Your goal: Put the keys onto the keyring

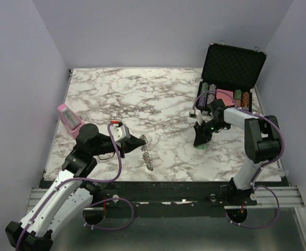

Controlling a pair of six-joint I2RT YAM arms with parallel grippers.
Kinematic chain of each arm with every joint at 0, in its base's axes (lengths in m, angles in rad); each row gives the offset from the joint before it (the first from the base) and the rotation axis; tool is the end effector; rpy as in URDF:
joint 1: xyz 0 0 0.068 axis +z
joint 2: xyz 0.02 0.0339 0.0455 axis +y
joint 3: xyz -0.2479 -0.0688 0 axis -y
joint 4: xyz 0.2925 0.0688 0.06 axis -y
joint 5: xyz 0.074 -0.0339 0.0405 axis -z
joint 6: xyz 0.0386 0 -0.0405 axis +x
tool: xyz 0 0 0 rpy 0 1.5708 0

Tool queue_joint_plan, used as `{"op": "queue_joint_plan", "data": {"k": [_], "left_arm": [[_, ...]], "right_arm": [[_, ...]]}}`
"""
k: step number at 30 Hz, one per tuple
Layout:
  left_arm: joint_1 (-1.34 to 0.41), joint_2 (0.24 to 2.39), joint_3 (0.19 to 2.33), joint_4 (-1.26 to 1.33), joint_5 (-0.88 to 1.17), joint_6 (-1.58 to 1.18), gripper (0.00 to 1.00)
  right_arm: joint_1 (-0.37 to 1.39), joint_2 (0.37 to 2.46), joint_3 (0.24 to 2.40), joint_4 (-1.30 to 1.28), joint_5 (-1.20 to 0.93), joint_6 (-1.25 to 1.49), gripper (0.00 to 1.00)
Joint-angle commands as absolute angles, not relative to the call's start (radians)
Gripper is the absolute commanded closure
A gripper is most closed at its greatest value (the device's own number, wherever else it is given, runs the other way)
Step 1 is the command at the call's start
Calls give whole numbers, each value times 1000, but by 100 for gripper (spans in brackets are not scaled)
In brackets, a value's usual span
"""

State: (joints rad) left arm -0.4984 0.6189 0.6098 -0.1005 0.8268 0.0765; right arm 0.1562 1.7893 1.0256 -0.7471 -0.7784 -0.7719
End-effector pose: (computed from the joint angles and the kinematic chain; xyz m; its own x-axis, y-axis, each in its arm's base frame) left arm 0.1715 -0.1256 0.3037 -0.0220 0.0709 -0.9972 0.9706 0.2405 -0.0043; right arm 0.3243 0.0785 0.0952 -0.6003 -0.5973 -0.5318 -0.7969 0.3910 0.4604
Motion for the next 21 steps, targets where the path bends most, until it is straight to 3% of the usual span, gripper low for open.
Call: {"op": "queue_joint_plan", "data": {"k": [1,21], "left_arm": [[-495,606,643,-71,833,87,100],[-495,606,643,-74,833,87,100]], "right_arm": [[163,1755,1023,-753,-764,-793,74],[172,1756,1025,-787,-761,-841,75]]}}
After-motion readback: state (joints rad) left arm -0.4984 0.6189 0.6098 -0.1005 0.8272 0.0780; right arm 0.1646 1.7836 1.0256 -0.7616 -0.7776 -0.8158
